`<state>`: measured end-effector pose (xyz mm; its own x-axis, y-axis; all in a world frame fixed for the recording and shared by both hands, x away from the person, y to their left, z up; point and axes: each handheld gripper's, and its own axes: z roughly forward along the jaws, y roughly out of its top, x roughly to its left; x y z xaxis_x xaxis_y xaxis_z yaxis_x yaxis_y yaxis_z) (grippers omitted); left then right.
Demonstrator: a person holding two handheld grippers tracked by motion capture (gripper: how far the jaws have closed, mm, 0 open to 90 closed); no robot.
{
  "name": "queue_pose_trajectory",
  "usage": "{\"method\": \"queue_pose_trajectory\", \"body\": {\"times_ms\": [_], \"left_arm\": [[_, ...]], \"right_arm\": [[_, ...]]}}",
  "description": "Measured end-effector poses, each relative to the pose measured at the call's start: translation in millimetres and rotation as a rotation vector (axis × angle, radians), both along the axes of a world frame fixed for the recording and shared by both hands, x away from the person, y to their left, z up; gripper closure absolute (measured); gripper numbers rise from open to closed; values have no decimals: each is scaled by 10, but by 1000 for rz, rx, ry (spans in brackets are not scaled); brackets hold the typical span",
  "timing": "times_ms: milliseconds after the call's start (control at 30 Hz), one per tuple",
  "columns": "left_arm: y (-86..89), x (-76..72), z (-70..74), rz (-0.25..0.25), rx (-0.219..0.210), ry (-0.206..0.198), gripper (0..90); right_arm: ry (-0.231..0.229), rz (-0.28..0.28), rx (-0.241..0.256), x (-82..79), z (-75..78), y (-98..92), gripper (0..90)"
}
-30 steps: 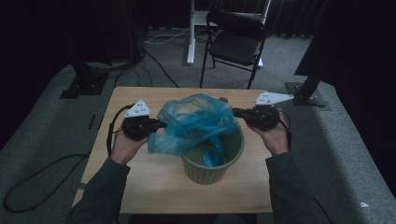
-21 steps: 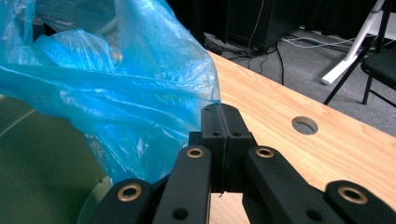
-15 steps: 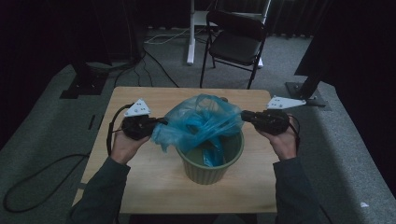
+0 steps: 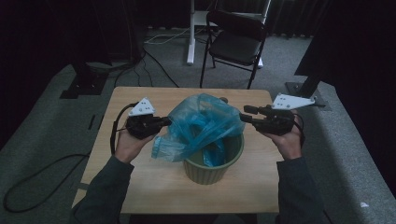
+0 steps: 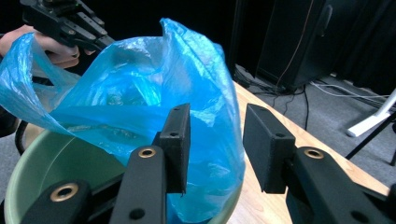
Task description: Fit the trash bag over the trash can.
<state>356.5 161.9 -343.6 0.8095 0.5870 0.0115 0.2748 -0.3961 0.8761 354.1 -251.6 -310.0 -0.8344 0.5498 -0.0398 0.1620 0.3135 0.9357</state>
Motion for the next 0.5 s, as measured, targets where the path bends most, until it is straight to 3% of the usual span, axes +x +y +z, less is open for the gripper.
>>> {"method": "queue_pose_trajectory", "body": {"times_ms": [500], "left_arm": [[-67, 1, -5, -14, 10, 0, 890]], "right_arm": [[-20, 41, -19, 115, 143, 300, 613]]}}
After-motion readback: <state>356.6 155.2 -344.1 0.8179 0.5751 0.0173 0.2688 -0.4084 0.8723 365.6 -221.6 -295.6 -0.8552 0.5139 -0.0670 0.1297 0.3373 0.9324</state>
